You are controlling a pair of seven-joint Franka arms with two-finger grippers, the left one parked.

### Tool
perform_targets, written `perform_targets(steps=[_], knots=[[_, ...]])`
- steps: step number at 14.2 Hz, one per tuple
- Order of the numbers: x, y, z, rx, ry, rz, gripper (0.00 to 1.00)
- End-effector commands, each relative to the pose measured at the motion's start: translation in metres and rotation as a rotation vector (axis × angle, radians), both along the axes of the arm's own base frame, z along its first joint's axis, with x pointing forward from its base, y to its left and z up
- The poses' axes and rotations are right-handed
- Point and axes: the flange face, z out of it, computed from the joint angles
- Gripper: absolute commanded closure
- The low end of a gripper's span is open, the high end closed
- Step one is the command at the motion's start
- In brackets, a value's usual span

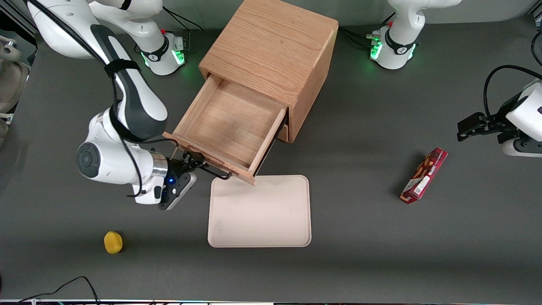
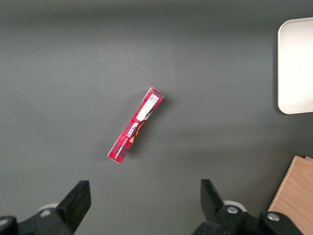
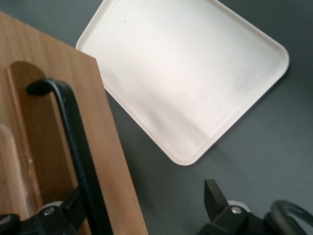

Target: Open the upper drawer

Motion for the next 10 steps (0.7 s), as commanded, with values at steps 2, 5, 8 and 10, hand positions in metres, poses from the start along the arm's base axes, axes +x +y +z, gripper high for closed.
perform_targets(steps=[2,5,8,10], knots=[[0.016,-0.005,0.003,-0.001,-0.009,0.03,0.0],[0.013,-0.003,0.044,-0.005,0.021,0.038,0.0],[0.002,-0.008,0.118,-0.021,0.035,0.035,0.0],[-0.017,-0.016,0.171,-0.061,0.009,-0.012,0.0]])
